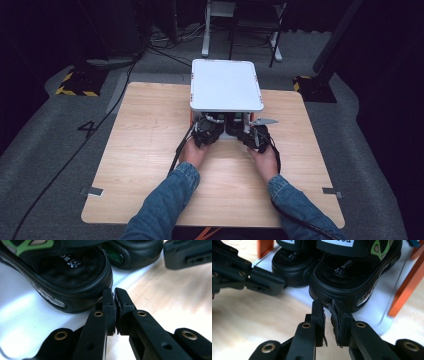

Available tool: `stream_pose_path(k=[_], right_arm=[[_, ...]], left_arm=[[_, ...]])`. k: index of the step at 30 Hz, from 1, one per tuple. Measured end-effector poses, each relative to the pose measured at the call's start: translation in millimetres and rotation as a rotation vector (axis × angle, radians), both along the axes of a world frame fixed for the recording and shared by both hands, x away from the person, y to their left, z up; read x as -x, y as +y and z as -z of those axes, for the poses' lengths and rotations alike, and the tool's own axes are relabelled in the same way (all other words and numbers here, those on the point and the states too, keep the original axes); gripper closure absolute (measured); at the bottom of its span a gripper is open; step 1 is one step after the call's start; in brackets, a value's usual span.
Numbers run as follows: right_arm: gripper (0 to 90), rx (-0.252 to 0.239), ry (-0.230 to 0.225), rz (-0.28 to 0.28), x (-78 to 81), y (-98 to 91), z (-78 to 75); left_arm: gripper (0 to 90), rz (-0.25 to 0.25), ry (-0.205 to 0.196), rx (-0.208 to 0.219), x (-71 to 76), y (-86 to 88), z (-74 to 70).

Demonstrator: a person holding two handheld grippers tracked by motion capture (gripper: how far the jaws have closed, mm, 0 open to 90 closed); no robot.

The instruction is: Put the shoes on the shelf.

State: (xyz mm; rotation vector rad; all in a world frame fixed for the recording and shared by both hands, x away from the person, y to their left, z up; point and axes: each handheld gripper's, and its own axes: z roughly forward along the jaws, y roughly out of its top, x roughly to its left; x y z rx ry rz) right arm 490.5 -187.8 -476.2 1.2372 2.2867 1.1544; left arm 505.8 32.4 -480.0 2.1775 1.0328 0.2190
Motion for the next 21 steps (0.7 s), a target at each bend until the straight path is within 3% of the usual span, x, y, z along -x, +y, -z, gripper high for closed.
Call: stream_pose_path(k=[2, 5, 8, 11, 13, 16, 17, 21], right_arm=[[80.3, 0.008, -0.007, 0.002, -7.9, 2.3, 0.0], [80.5, 0.015, -0.016, 0.007, -17.4, 3.5, 0.7], [80.4, 0.011, -0.021, 0.009, -23.4, 2.9, 1.8], [78.2, 0.002, -0.013, 0.014, -26.1, 4.1, 2.5], [74.1, -0.012, -0.016, 0.004, -26.5, 5.7, 3.5], [70.9, -0.012, -0.029, -0.005, -22.9, 7.3, 2.3], [69.9, -0.017, -0.034, -0.011, -19.3, 7.9, 0.5], [66.2, -0.025, -0.052, -0.052, -2.0, 8.5, -9.3]], left_arm=[[86.6, -0.007, -0.025, -0.027, -4.1, -2.7, -0.7], [86.3, -0.035, -0.02, -0.009, -9.1, -2.4, -0.2], [85.7, -0.057, -0.06, -0.06, -14.9, 3.2, 0.4], [81.9, -0.057, -0.06, -0.039, -15.7, 3.5, 1.7], [73.7, -0.055, -0.043, -0.024, -14.8, 2.7, 0.8], [71.1, -0.043, -0.043, 0.014, -3.7, -3.1, -4.7], [69.7, -0.015, -0.039, 0.031, -0.3, -3.5, -7.2], [66.9, 0.001, -0.045, 0.078, 19.5, -1.8, -16.6]])
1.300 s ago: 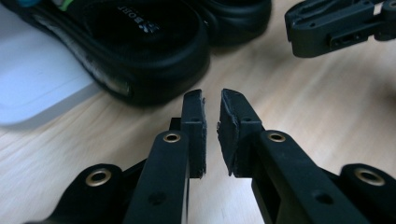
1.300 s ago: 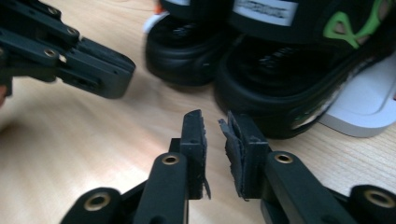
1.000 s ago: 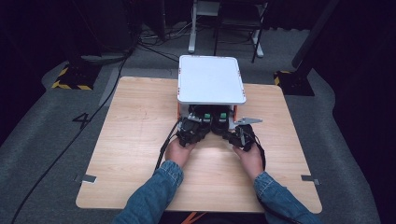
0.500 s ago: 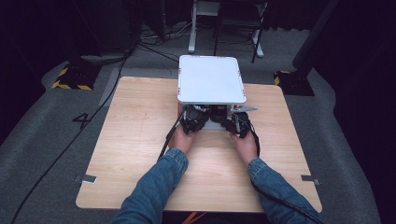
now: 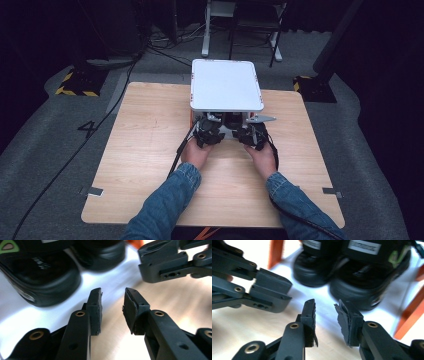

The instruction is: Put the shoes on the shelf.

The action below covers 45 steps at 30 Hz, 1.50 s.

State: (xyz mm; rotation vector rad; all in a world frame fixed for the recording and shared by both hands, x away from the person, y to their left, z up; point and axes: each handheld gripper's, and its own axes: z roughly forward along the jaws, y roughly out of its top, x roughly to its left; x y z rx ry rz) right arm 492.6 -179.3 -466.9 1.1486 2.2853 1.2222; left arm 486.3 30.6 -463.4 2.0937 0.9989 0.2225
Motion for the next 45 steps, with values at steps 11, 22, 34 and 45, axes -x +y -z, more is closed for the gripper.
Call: stream_pose_path(k=[11, 22, 34, 45], right_arm=[[49.3, -0.045, -0.127, -0.137, 50.3, -8.3, -48.5], [30.7, -0.052, -0.182, -0.113, 79.9, -78.0, -74.0], [30.0, 0.05, -0.115, -0.12, 87.5, -119.1, -40.4], [28.7, 0.106, 0.017, -0.036, 70.3, -135.6, 9.3]], left_arm=[[53.8, 0.038, -0.058, 0.078, 56.8, 29.3, -47.9], [38.6, 0.084, -0.094, 0.056, 104.7, 79.7, -67.4], [37.8, 0.005, -0.082, -0.01, 118.0, 149.6, -33.3], [35.5, -0.07, 0.035, -0.172, 111.6, 161.7, 6.6]])
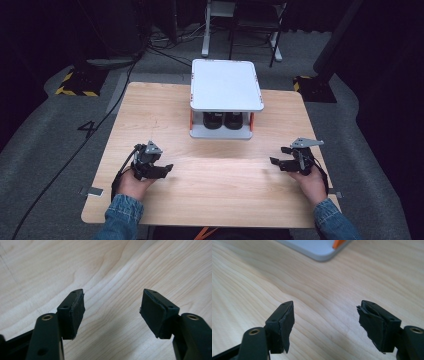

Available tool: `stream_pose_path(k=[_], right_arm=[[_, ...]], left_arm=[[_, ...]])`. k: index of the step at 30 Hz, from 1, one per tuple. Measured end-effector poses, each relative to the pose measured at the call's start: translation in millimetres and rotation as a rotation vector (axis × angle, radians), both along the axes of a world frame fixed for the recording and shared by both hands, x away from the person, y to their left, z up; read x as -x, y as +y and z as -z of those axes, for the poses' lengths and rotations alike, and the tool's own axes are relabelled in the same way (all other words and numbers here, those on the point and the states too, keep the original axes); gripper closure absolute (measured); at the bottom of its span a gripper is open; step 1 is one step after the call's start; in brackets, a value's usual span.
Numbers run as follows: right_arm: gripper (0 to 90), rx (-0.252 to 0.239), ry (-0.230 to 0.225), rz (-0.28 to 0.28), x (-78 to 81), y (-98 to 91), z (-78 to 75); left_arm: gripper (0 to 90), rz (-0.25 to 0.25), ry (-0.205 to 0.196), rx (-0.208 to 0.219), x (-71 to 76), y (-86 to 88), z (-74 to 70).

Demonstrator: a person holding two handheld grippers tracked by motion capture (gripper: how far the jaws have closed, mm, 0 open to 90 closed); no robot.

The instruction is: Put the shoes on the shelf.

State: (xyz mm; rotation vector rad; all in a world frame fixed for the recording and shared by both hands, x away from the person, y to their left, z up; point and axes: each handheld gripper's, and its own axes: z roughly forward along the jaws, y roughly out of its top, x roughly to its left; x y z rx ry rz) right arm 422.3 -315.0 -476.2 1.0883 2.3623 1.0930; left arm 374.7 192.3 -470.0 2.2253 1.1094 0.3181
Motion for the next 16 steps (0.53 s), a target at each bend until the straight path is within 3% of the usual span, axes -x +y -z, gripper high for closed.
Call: stream_pose_path(k=[2, 5, 9, 10, 11, 13, 16], right_arm=[[28.6, 0.043, 0.0, 0.012, -1.4, 1.1, 5.5], [27.3, 0.052, 0.004, 0.025, -2.8, 2.4, 10.3], [24.3, 0.085, 0.029, 0.039, -6.1, 3.6, 18.3], [19.3, 0.093, 0.039, 0.045, -6.7, 4.2, 20.8], [14.7, 0.067, 0.03, 0.063, -7.5, 4.3, 24.7], [12.5, 0.057, 0.013, 0.068, -8.1, 4.4, 27.4], [10.8, 0.05, 0.007, 0.07, -9.5, 4.7, 28.5]], left_arm=[[34.9, 0.001, 0.013, -0.041, -1.9, -1.8, 6.0], [35.1, -0.019, 0.054, -0.02, -4.2, -0.2, 17.1], [33.4, -0.023, 0.028, -0.006, -6.6, 4.4, 20.0], [30.3, -0.004, -0.007, -0.033, -6.9, 4.0, 22.9], [24.3, 0.006, -0.031, -0.043, -6.7, 3.7, 25.0], [15.4, -0.033, -0.086, 0.013, -4.5, 4.0, 33.6], [13.8, -0.021, -0.086, 0.012, -5.6, 5.1, 34.0]])
